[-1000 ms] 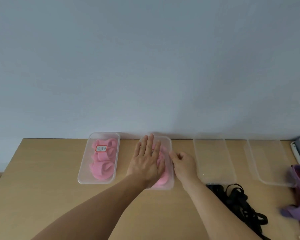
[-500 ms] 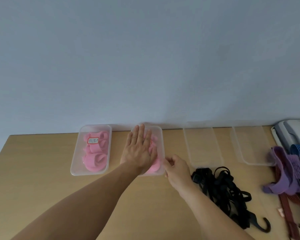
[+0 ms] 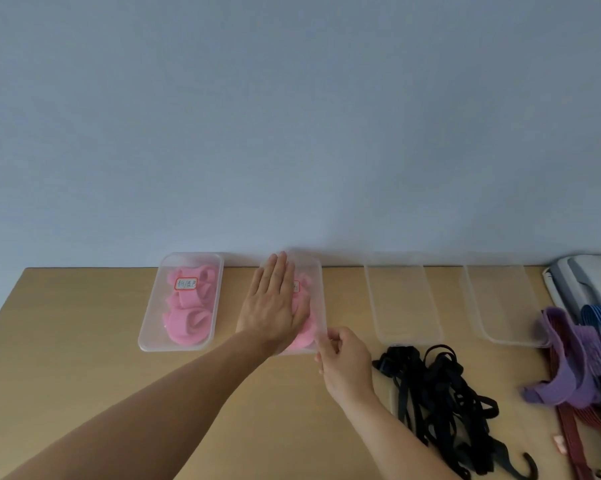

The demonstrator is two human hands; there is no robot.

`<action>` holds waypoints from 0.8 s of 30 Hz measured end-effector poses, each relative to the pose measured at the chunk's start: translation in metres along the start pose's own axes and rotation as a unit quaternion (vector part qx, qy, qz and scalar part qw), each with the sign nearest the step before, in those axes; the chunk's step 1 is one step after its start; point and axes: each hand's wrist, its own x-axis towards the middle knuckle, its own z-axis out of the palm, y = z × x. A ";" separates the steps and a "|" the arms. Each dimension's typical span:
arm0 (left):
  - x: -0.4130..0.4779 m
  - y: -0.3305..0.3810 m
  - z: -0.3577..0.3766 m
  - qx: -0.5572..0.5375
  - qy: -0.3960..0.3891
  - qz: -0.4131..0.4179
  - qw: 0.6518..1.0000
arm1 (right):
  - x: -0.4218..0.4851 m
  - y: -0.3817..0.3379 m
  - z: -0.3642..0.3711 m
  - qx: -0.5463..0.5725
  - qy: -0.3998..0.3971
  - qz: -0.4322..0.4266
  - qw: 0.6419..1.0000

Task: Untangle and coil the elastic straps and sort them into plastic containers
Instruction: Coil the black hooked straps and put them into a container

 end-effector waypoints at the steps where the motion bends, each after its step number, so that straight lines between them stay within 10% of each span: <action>1: -0.004 0.002 0.001 0.011 -0.007 0.007 1.000 | 0.001 -0.001 0.001 0.005 0.006 0.000 1.000; 17: -0.008 0.008 -0.005 0.037 -0.040 -0.007 0.999 | 0.025 -0.014 -0.018 -0.010 -0.130 0.010 0.991; 24: -0.007 0.045 -0.051 -0.036 0.012 -0.020 0.999 | 0.010 -0.027 -0.085 -0.215 -0.057 -0.148 0.964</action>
